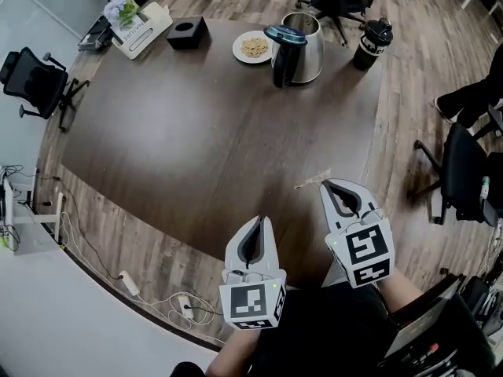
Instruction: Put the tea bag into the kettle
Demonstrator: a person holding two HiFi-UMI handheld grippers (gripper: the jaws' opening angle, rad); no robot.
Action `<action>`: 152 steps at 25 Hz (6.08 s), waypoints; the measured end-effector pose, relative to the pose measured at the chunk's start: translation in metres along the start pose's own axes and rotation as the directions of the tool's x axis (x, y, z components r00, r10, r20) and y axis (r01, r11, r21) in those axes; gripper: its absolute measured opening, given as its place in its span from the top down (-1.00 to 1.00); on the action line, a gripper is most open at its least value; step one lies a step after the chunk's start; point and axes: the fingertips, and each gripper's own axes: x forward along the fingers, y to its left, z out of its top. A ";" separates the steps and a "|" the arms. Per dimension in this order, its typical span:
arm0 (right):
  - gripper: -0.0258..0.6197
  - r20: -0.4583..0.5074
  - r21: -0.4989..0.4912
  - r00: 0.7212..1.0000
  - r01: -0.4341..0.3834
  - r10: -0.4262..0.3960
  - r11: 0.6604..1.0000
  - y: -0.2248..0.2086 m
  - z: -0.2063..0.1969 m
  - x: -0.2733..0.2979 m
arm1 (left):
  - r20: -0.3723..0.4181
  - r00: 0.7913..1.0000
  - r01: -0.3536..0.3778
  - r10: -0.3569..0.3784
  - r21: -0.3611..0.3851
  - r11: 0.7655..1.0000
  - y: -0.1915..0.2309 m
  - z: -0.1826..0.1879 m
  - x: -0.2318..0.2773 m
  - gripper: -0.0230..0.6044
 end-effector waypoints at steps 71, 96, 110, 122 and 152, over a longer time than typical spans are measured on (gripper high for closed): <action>0.89 0.163 -0.141 0.968 -0.167 0.189 0.976 -0.285 0.060 -0.015 | 0.206 0.959 -0.209 0.195 0.051 0.977 -0.191 0.148 0.179 0.91; 0.89 0.133 -0.204 0.949 -0.256 0.286 0.945 -0.275 0.144 0.055 | 0.230 0.946 -0.228 0.227 -0.024 0.973 -0.123 0.191 0.236 0.91; 0.89 0.126 -0.293 0.877 -0.413 0.463 0.862 -0.258 0.178 0.084 | 0.230 0.883 -0.402 0.409 -0.080 0.912 -0.104 0.204 0.227 0.91; 0.89 0.102 -0.334 0.811 -0.517 0.576 0.788 -0.256 0.203 0.113 | 0.208 0.833 -0.502 0.513 -0.109 0.858 -0.093 0.216 0.245 0.91; 0.89 0.041 -0.380 0.729 -0.621 0.683 0.686 -0.237 0.247 0.185 | 0.124 0.768 -0.606 0.628 -0.176 0.776 -0.039 0.225 0.269 0.91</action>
